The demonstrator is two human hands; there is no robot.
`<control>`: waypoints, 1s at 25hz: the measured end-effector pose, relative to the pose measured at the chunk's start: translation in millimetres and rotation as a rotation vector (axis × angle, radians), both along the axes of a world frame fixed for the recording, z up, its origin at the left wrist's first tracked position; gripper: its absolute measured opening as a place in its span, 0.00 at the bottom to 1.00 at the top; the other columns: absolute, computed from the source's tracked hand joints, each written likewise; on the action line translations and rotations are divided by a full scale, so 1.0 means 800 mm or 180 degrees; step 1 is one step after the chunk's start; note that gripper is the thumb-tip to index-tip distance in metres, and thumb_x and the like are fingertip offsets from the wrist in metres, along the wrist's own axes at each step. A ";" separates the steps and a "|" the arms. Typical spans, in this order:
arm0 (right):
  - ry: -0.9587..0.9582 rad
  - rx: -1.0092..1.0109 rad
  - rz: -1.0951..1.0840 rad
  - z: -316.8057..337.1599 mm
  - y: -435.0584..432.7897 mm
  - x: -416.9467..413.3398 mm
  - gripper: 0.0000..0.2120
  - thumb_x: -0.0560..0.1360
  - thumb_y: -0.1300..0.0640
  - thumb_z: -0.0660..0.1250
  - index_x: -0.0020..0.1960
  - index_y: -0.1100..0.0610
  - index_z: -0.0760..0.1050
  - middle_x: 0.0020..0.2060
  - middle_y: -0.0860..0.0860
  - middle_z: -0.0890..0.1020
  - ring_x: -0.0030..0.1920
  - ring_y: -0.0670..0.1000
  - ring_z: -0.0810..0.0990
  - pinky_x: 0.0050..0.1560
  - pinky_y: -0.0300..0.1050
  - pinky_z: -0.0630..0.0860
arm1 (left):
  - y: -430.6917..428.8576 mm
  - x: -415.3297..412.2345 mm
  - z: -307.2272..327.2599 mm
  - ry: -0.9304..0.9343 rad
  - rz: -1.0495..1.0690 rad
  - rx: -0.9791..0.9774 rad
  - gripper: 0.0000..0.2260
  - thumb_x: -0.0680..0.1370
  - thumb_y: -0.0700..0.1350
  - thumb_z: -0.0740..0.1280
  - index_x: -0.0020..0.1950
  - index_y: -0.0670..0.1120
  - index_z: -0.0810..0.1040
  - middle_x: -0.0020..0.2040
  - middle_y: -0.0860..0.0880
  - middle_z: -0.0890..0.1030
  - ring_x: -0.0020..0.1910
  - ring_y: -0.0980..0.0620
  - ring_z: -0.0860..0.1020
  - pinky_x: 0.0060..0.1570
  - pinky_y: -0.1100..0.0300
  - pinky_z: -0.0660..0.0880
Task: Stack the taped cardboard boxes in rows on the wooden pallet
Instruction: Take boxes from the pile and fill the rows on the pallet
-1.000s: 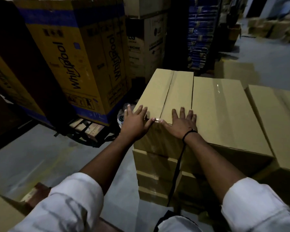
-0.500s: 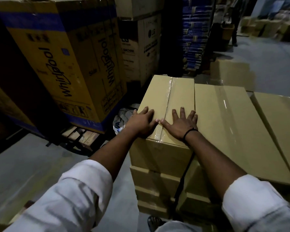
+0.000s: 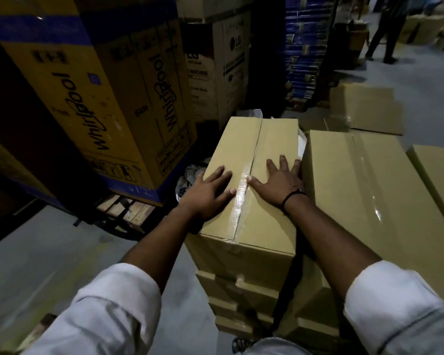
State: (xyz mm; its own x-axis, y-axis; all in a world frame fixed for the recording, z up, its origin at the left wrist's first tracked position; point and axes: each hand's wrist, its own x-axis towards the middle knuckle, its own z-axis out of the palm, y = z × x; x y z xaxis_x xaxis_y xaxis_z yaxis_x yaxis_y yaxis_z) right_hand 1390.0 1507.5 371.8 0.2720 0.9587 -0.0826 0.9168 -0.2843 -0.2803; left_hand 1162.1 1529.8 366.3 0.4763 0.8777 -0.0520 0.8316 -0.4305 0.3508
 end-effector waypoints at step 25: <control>0.0031 0.0706 0.1086 0.048 -0.079 -0.249 0.42 0.69 0.22 0.58 0.73 0.48 0.70 0.77 0.54 0.61 0.72 0.71 0.63 0.66 0.65 0.69 | -0.207 -0.204 0.049 -0.0495 0.1556 0.0592 0.38 0.73 0.77 0.60 0.79 0.61 0.67 0.83 0.56 0.58 0.79 0.47 0.63 0.71 0.40 0.69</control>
